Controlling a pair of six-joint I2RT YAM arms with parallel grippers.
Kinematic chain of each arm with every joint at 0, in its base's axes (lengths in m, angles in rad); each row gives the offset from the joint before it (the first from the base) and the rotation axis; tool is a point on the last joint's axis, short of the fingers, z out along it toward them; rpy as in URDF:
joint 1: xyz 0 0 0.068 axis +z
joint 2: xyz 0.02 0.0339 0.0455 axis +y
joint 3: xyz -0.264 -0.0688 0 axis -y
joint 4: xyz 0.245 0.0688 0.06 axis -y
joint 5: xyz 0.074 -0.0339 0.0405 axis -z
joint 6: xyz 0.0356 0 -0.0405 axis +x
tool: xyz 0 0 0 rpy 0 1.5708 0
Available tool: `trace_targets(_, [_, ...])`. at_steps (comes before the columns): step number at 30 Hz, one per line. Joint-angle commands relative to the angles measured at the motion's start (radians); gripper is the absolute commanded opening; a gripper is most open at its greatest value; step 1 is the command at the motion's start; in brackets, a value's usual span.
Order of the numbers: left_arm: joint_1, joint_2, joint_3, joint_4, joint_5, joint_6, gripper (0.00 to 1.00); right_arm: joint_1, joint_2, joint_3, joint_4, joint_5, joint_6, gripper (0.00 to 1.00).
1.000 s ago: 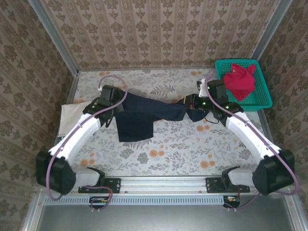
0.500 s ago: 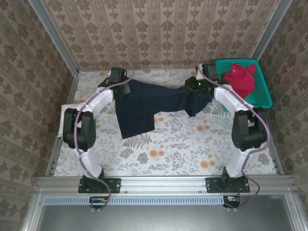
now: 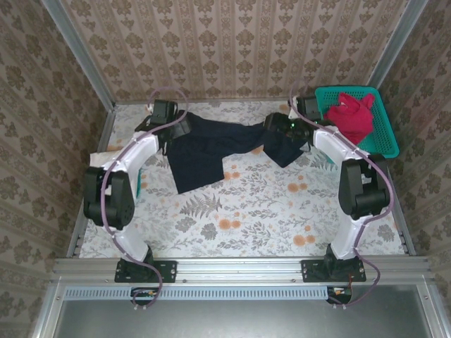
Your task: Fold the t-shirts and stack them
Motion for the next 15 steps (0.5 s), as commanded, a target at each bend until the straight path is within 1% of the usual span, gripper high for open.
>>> trace_targets(1, [0.007,-0.046,-0.115,0.009,-0.036,-0.097,0.94,0.022,-0.083,-0.112,0.042,0.03,-0.001,0.86])
trace_targets(2, [0.008,-0.048,-0.139,0.012,-0.03,-0.12,0.89,0.025,-0.098,-0.145,0.041,0.043,-0.002,0.86])
trace_targets(5, [0.006,-0.019,-0.176,0.025,0.032,-0.167,0.81,0.026,-0.125,-0.224,0.022,0.115,-0.006,0.81])
trace_targets(8, [-0.005,0.033,-0.171,-0.001,0.048,-0.217,0.79,0.024,-0.115,-0.253,-0.016,0.2,-0.022,0.76])
trace_targets(10, [-0.016,0.069,-0.151,-0.047,0.019,-0.249,0.77,0.023,-0.096,-0.252,-0.033,0.212,-0.019,0.71])
trace_targets(12, [-0.021,0.1,-0.141,-0.089,-0.001,-0.279,0.75,0.025,-0.068,-0.23,-0.069,0.213,-0.003,0.7])
trace_targets(14, [-0.025,0.123,-0.146,-0.096,0.003,-0.294,0.74,0.023,-0.034,-0.214,-0.071,0.206,0.004,0.68])
trace_targets(15, [-0.027,0.13,-0.153,-0.092,0.009,-0.302,0.73,0.024,-0.02,-0.208,-0.067,0.207,0.007,0.64])
